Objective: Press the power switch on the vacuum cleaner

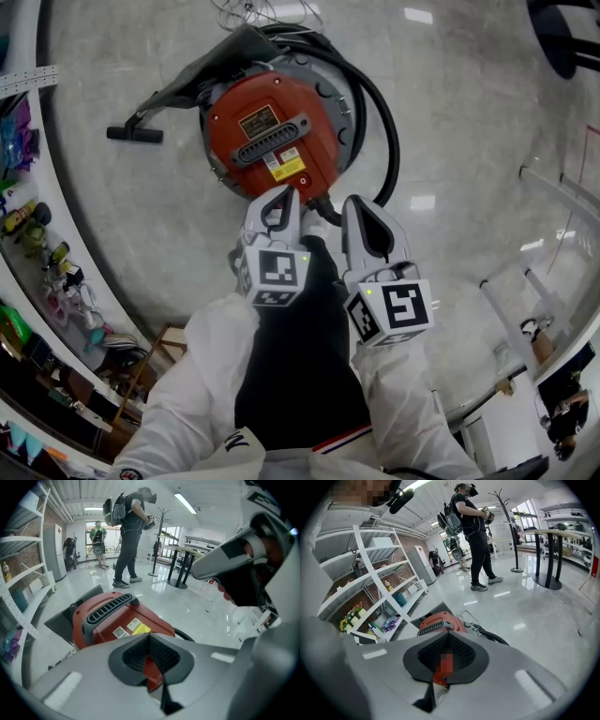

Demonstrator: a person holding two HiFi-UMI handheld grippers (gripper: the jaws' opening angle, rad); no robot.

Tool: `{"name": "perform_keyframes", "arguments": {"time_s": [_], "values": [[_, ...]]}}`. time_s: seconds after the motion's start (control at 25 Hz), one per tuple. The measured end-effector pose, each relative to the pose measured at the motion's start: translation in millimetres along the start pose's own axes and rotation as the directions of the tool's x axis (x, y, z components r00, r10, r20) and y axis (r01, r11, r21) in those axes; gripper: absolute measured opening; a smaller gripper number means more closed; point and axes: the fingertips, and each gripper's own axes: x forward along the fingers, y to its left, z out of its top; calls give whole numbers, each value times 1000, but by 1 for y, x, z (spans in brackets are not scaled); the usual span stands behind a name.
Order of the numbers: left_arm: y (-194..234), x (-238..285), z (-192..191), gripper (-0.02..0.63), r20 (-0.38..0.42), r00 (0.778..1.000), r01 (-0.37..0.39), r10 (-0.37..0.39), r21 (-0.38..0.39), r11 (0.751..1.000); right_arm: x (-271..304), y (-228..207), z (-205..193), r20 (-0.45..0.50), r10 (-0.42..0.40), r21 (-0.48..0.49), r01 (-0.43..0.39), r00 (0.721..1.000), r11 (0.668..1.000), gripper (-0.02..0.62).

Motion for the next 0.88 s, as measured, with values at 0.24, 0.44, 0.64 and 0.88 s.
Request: {"name": "perform_keyframes", "arguments": {"time_s": [0.24, 0.44, 0.64, 0.88], "values": [[2, 7, -6, 0, -44, 999, -9, 9, 12, 1000, -1, -2, 1, 0, -1, 7, 1, 1000, 1000, 0], [-1, 10, -10, 0, -62, 998, -7, 9, 24, 1000, -1, -6, 2, 1, -6, 13, 6, 1000, 1000, 0], [-1, 11, -9, 0, -62, 998, -7, 6, -8, 1000, -2, -7, 3, 3, -9, 16, 9, 1000, 1000, 0], [-1, 13, -8, 0, -75, 997, -9, 8, -10, 1000, 1, -3, -1, -5, -2, 27, 2, 1000, 1000, 0]]}}
